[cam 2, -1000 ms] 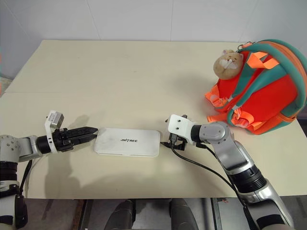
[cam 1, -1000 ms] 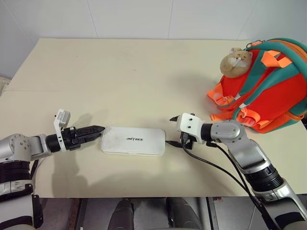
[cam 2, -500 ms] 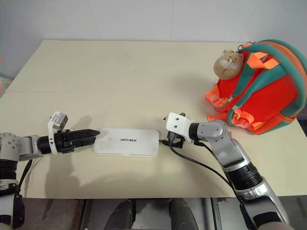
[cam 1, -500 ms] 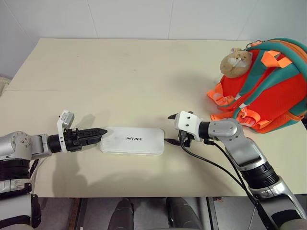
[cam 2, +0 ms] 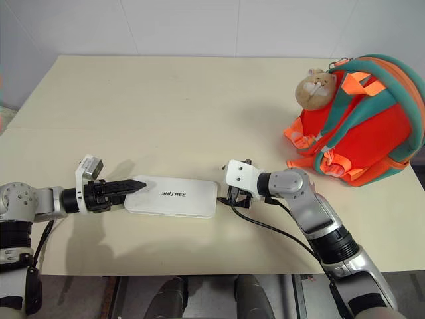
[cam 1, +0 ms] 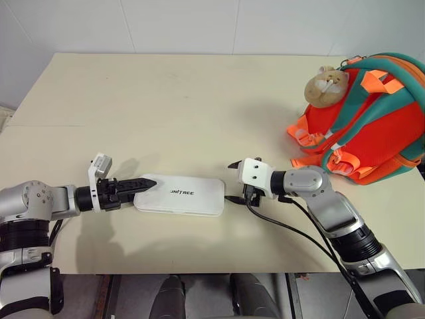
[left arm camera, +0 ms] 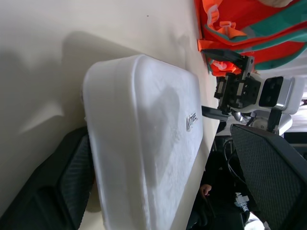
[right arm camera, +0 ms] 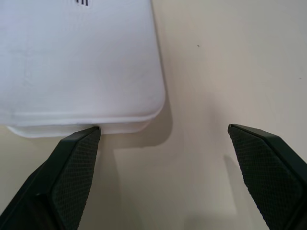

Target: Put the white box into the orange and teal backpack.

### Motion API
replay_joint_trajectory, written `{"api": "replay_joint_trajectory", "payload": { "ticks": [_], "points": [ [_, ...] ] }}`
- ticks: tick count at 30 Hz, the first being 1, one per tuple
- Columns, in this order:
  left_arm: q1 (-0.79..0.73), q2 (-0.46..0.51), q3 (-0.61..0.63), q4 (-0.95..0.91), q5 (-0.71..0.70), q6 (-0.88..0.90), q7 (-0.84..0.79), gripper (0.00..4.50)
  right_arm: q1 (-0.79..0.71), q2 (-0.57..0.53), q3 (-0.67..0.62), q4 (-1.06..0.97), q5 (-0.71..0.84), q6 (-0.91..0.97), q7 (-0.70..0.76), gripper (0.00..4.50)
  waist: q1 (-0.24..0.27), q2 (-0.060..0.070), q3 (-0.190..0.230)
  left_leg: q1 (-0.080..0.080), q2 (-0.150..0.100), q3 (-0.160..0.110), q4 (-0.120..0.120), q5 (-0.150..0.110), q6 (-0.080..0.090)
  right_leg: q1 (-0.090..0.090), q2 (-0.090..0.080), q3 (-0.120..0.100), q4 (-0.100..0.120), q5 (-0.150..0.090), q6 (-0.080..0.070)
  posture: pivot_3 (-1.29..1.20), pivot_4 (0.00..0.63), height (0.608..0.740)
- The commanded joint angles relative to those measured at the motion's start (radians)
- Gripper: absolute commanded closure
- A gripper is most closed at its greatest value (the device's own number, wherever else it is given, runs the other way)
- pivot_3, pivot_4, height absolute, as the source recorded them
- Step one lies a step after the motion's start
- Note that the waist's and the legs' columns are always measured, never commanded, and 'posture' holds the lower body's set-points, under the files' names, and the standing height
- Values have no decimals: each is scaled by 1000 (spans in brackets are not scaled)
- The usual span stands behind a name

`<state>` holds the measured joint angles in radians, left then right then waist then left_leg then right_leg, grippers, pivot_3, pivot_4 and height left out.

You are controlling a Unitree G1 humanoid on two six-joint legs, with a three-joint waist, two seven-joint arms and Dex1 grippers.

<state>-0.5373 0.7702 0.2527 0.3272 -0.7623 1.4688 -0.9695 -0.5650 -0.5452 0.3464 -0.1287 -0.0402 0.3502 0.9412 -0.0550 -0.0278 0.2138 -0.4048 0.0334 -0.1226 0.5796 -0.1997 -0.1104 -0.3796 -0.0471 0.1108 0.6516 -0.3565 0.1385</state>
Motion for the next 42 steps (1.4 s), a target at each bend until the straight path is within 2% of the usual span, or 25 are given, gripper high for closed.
{"api": "replay_joint_trajectory", "payload": {
  "ticks": [1, 7, 16, 18, 19, 23, 28, 34, 37, 42],
  "points": [
    [-11, 1, 12, -34, -36, -1, -15, 0, -19, 6, -2, -19, 0, -22, 1, 11, 0, 0, 0, 0, 0, 0, 0, 0, 0, 0, 0, 0, 0, 0, 0, 0, 150, 740],
    [-8, 10, -21, -30, -27, -33, -50, 0, -21, 5, -4, -13, -1, -25, 2, 11, 0, 0, 0, 0, 0, 0, 0, 0, 0, 0, 0, 0, 0, 0, 0, 0, 150, 740],
    [-34, 5, -44, 25, -18, -66, -82, 2608, -17, -4, -14, -22, -1, -20, -2, 0, 0, 0, 0, 0, 0, 0, 0, 0, 0, 0, 0, 0, 0, 0, 0, 0, 150, 740],
    [-40, 0, -38, 35, -20, -69, -77, 3052, -14, -7, -17, -26, 0, -19, -3, 0, 0, 0, 0, 0, 0, 0, 0, 0, 0, 0, 0, 0, 0, 0, 0, 0, 150, 740],
    [-42, -3, -36, 40, -19, -73, -74, 3136, -13, -8, -18, -27, 0, -18, -4, 0, 0, 0, 0, 0, 0, 0, 0, 0, 0, 0, 0, 0, 0, 0, 0, 0, 150, 740],
    [-51, -22, 2, 87, -19, -95, -50, 3138, -6, -12, -29, -39, 2, -13, -12, 0, -1, 0, 0, 0, 0, 0, 0, 0, 0, 0, 0, 0, 0, 0, 0, 0, 150, 740],
    [-82, -81, 150, 127, -59, -102, 50, 3138, 9, 11, -100, -67, 24, 38, -89, 0, 1, 0, 0, 0, 0, 0, 1, 0, 0, 0, 0, 0, 1, 0, 0, 0, 150, 740],
    [-53, -160, 323, 107, -103, -121, 180, 3140, 83, 114, -308, -182, 128, 159, -267, 0, 4, 0, 0, 0, 0, -1, 0, 0, -1, 0, 0, 0, 1, 0, 0, 0, 150, 740],
    [-40, -219, 421, 89, -136, -150, 261, 3141, 165, 200, -473, -311, 220, 238, -386, 0, 6, 0, 0, -1, 0, -1, -1, 0, -1, -1, 0, 0, 1, 0, 0, 0, 150, 740],
    [-18, -338, 504, 4, -204, -163, 377, 3142, 310, 234, -659, -498, 377, 341, -440, 0, 19, 0, 0, -1, 0, -1, 0, 1, -1, -1, 0, 0, 1, 0, 0, 0, 150, 740]
  ]
}}
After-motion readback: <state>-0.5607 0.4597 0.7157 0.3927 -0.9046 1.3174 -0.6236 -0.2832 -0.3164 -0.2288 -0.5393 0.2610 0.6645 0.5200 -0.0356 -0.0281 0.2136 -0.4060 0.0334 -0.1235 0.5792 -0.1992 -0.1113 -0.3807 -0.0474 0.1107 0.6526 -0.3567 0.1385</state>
